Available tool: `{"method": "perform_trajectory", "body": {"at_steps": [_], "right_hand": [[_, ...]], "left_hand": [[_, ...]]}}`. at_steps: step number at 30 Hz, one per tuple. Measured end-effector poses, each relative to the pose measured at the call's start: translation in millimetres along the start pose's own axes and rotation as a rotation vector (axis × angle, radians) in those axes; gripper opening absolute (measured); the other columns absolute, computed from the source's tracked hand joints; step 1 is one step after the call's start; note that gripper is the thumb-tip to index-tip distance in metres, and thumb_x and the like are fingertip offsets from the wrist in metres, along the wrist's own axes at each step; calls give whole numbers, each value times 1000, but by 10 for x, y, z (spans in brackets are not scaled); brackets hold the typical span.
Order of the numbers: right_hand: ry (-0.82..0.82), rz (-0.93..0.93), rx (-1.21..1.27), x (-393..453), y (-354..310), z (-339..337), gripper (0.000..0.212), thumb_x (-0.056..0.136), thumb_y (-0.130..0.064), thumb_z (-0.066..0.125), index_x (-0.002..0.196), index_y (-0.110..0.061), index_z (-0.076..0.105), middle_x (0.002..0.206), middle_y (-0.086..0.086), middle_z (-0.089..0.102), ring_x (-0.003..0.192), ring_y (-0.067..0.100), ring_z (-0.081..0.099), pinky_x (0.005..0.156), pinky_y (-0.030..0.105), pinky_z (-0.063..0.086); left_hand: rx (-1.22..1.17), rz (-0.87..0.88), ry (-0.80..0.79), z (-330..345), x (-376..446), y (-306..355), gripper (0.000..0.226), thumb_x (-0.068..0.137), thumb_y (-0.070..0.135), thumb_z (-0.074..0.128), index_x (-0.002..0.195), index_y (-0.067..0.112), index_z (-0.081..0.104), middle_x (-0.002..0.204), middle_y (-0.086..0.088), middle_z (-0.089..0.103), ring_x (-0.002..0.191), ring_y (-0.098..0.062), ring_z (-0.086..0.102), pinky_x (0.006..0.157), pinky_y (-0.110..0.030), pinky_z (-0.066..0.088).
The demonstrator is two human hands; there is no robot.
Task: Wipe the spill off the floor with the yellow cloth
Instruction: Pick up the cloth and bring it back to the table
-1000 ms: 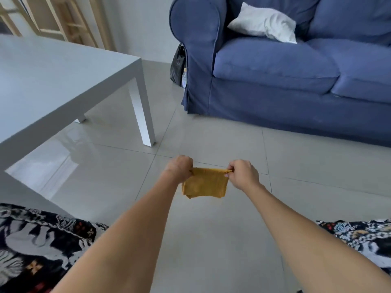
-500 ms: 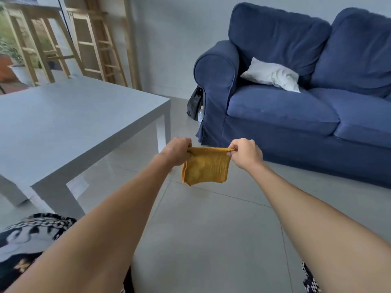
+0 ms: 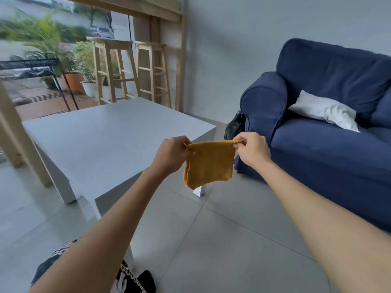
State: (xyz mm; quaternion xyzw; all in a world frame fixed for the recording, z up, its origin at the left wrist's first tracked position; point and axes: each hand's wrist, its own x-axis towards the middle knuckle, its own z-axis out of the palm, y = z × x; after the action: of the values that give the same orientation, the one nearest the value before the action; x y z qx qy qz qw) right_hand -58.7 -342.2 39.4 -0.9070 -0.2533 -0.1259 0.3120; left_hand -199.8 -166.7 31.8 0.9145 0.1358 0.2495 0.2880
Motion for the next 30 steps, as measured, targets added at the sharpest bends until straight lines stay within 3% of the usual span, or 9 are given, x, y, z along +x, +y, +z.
{"method": "perform_trajectory", "body": {"at_steps": [11,20,25,30], "right_hand": [[-111,-96,226,712,-631,653,13,90,-8,60,87,-20,63,88,2,68,87,24,67,80,44,58],[-219,-178,246,1119,-1169,1336,11,92,-11,58,90,-21,60,89,6,65,83,27,64,73,33,53],[-349,-253,253,1192,-1447,1698,9,92,-13,61,89,-21,62,91,6,67,84,25,67,78,35,57],[-396,-244,267,1202,-1574,2020,10,90,-14,64,86,-23,64,89,3,65,87,25,65,81,38,57]], "left_hand": [[7,-121,111,-516,363,-496,29,86,28,65,106,6,65,92,-2,65,87,-18,64,73,-24,49],[-49,-356,151,-746,526,-1091,28,87,33,63,101,9,62,83,-1,65,66,-8,63,53,-13,44],[-66,-567,101,-917,500,-1495,27,84,32,67,95,9,61,72,-1,65,66,-11,64,63,-23,52],[-43,-642,105,-887,481,-1758,31,84,30,69,100,3,64,75,-5,67,66,-13,64,71,-30,56]]}}
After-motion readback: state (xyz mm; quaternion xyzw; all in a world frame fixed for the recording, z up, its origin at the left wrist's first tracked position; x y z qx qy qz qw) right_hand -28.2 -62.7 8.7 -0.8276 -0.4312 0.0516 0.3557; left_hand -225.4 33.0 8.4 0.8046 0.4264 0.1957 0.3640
